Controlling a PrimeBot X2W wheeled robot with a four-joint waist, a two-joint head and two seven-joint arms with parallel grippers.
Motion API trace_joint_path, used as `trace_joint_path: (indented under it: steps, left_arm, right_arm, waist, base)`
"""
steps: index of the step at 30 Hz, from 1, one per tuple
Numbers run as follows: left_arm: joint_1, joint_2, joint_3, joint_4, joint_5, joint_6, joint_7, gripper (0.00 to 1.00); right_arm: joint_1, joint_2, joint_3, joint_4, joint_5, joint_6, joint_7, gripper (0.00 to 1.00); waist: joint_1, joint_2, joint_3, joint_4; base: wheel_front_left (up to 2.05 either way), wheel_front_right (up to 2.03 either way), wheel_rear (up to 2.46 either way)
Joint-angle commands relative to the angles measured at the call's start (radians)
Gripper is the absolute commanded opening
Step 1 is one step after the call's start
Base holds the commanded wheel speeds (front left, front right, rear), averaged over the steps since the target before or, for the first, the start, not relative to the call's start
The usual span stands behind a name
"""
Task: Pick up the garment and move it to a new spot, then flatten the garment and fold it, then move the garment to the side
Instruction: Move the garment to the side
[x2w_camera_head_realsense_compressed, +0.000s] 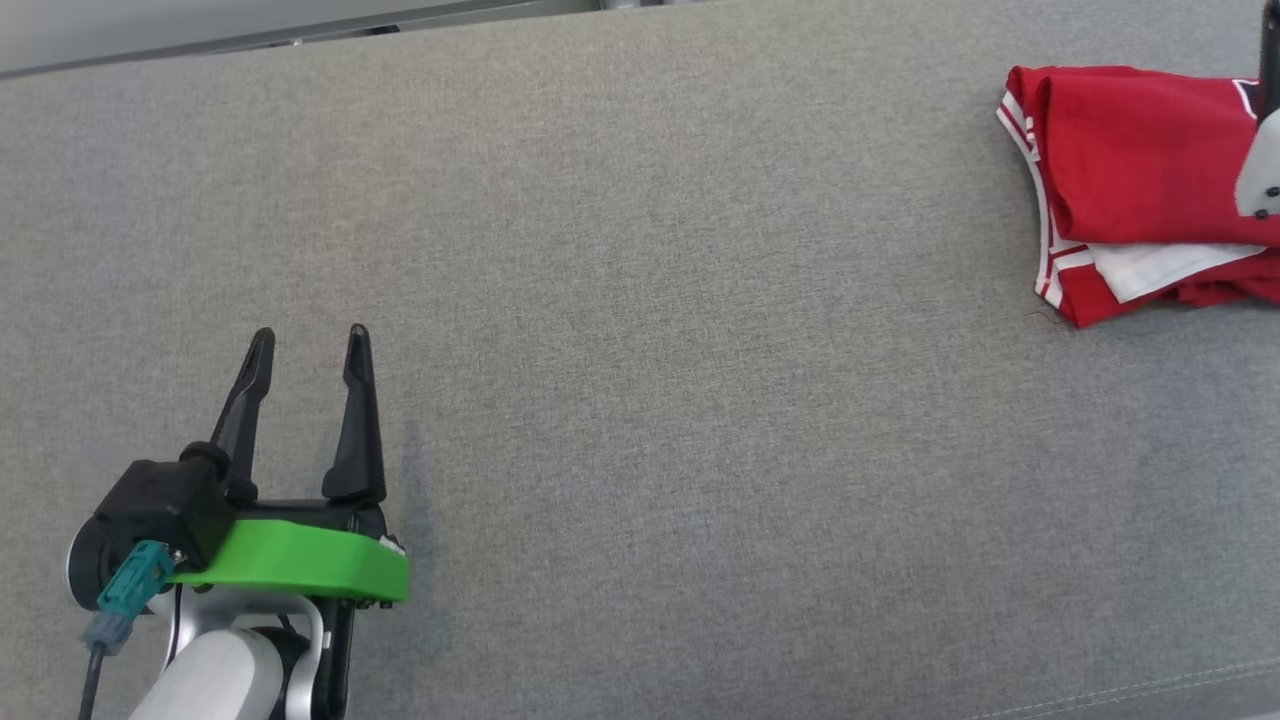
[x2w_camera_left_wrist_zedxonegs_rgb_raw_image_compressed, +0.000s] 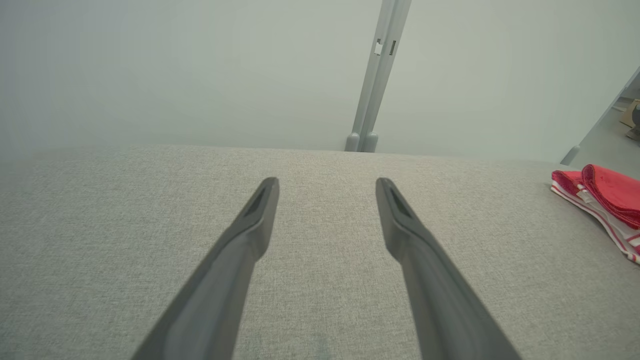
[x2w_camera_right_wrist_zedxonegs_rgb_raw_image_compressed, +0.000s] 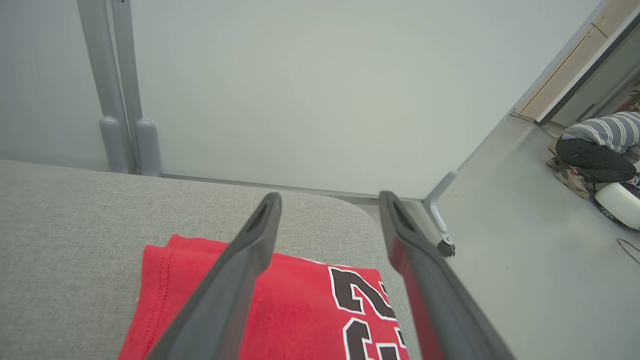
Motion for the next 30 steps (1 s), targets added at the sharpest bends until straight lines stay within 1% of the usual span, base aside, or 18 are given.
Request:
trace_joint_path:
  steps: [1,3,4,6,11,19,23,27,30]
  left_arm:
    - [0.008,-0.002,0.015,0.012,-0.008,0.005,-0.016,1.0]
    - [0.02,-0.001,0.031,0.023,-0.016,0.01,-0.031,1.0]
    - [0.02,-0.001,0.031,0.023,-0.016,0.01,-0.031,1.0]
    - [0.034,-0.002,0.05,0.037,-0.024,0.023,-0.045,1.0]
    - [0.071,-0.006,0.097,0.054,-0.044,0.04,-0.073,1.0]
    - [0.136,-0.012,0.129,0.083,-0.054,0.03,-0.096,1.0]
    - [0.17,-0.018,0.133,0.099,-0.048,0.021,-0.104,1.0]
    - [0.202,-0.024,0.128,0.12,-0.036,0.02,-0.106,1.0]
    - [0.224,-0.034,0.12,0.14,-0.031,0.016,-0.108,1.0]
  right_arm:
    - [0.009,0.023,0.017,-0.03,0.024,-0.001,-0.011,1.0]
    - [0.031,0.046,0.028,-0.066,0.053,-0.001,-0.016,1.0]
    - [0.031,0.046,0.028,-0.066,0.053,-0.001,-0.016,1.0]
    - [0.054,0.055,0.033,-0.115,0.064,-0.001,-0.018,1.0]
    - [0.164,0.119,0.03,-0.268,0.101,-0.001,-0.017,1.0]
    - [0.395,0.227,0.055,-0.475,0.117,-0.001,-0.011,1.0]
    - [0.506,0.283,0.05,-0.581,0.143,-0.001,0.034,1.0]
    - [0.614,0.332,0.036,-0.696,0.127,-0.001,0.071,1.0]
    - [0.69,0.357,0.025,-0.778,0.118,-0.001,0.09,1.0]
  waist:
    - [0.0,0.0054,-0.049,-0.026]
    - [0.0,0.0054,-0.07,-0.034]
    - [0.0,0.0054,-0.07,-0.034]
    - [0.0,0.0054,-0.089,-0.042]
    - [0.0,0.0054,-0.136,-0.053]
    - [0.0,0.0054,-0.211,-0.046]
    - [0.0,0.0054,-0.24,-0.036]
    - [0.0,0.0054,-0.257,-0.029]
    - [0.0,0.0054,-0.264,-0.025]
  base:
    - [0.0,0.0,0.0]
    - [0.0,0.0,0.0]
    - [0.0,0.0,0.0]
    - [0.0,0.0,0.0]
    - [0.0,0.0,0.0]
    - [0.0,0.0,0.0]
    - [0.0,0.0,0.0]
    - [0.0,0.0,0.0]
    - [0.0,0.0,0.0]
